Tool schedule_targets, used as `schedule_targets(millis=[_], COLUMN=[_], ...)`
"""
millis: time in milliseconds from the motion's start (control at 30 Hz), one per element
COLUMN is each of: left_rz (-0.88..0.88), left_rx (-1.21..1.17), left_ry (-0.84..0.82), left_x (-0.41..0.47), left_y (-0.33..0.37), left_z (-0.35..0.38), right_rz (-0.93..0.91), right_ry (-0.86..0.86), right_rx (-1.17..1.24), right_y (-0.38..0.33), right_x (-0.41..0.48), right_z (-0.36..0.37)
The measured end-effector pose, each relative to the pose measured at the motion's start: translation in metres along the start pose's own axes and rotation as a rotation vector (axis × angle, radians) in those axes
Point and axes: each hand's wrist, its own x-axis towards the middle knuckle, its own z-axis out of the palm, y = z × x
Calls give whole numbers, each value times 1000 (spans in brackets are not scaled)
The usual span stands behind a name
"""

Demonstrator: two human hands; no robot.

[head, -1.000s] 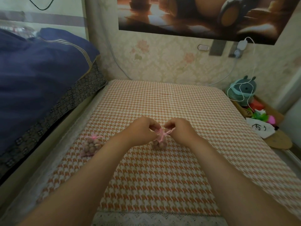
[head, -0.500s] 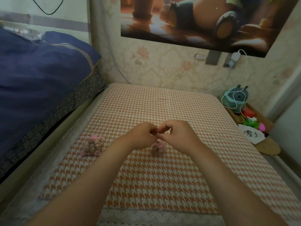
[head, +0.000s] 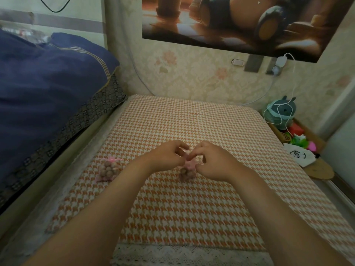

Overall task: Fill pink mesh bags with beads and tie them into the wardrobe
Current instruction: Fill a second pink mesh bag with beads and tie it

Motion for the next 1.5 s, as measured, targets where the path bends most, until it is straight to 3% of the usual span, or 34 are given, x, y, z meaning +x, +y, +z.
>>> schedule_targets(millis=[267, 433, 600, 733, 833, 900, 1067, 1267, 1500], left_rz=[105, 118, 127, 152, 154, 161, 106, 44, -36], left_rx=[133, 119, 139, 164, 164, 173, 300, 410, 355], left_ry=[-9, 74, 97, 104, 107, 113, 132, 167, 221], left_x=[4, 8, 8, 10, 10, 8, 8, 5, 0], left_y=[-13, -13, -13, -14, -14, -13, -16, -16, -13], left_z=[21, 23, 25, 26, 26, 24, 13, 16, -1], right_rz=[50, -17, 54, 20, 57, 77, 85, 243, 344], right_ry=[98, 19, 6, 38, -31, -55, 68, 13, 78], right_rx=[-44, -69, -203, -196, -181, -121, 134, 296, 493], right_y=[4, 3, 2, 3, 5, 8, 17, 28, 36], right_x=[-2, -1, 3, 2, 2, 1, 1, 2, 3], right_z=[-1, 2, 3, 2, 5, 7, 4, 20, 15])
